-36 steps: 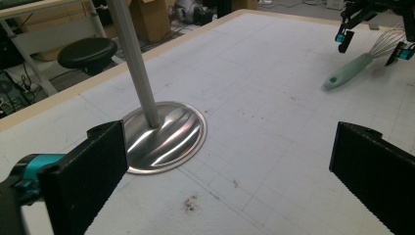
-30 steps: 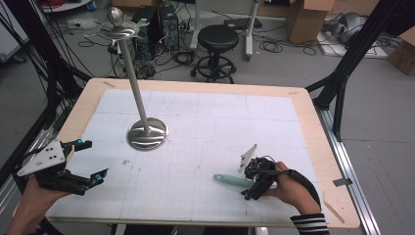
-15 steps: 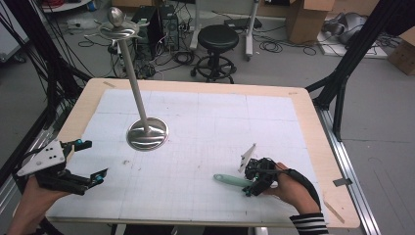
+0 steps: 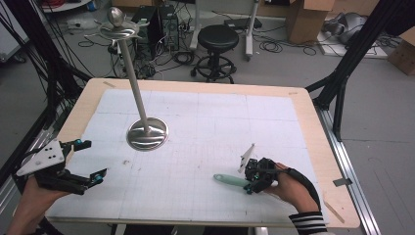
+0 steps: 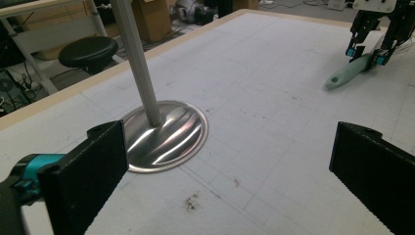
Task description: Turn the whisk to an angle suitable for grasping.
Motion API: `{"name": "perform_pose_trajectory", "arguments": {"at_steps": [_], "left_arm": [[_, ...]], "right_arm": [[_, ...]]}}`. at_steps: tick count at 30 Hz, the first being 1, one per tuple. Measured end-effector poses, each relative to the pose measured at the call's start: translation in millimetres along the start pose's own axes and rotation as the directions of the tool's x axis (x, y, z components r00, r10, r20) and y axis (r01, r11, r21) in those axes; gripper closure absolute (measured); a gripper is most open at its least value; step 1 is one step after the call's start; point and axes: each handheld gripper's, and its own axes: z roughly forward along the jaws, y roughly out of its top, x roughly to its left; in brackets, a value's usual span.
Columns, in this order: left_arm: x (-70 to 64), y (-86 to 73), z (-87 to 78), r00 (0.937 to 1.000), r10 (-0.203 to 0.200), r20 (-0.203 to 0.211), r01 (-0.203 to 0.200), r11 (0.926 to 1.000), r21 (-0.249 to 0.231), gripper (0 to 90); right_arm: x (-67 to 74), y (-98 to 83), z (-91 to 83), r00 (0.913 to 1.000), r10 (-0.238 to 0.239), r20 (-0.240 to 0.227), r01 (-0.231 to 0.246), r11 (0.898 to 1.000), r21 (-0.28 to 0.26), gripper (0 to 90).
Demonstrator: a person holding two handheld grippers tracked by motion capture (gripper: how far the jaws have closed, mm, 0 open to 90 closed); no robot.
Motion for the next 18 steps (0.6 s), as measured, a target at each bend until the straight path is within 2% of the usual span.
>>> {"name": "perform_pose_trajectory", "arguments": {"at_steps": [4, 11, 18], "left_arm": [[0.1, -0.2, 0.1, 1.0, -0.001, 0.001, 0.001, 1.0, 0.0, 1.7], [-0.1, -0.2, 1.2, 1.0, -0.001, 0.003, 0.001, 1.0, 0.001, 1.7], [-0.3, 0.0, 2.5, 1.0, 0.001, 0.007, -0.001, 1.0, 0.002, 1.7]], "right_arm": [[0.7, 0.2, -0.1, 0.9999, -0.015, 0.005, 0.015, 1.0, 0.003, 68.7], [3.7, 1.9, -1.0, 0.9992, -0.039, -0.014, 0.039, 0.999, 0.013, 68.9], [6.1, 4.7, -9.4, 0.9982, -0.059, -0.011, 0.059, 0.998, -0.024, 68.9]]}}
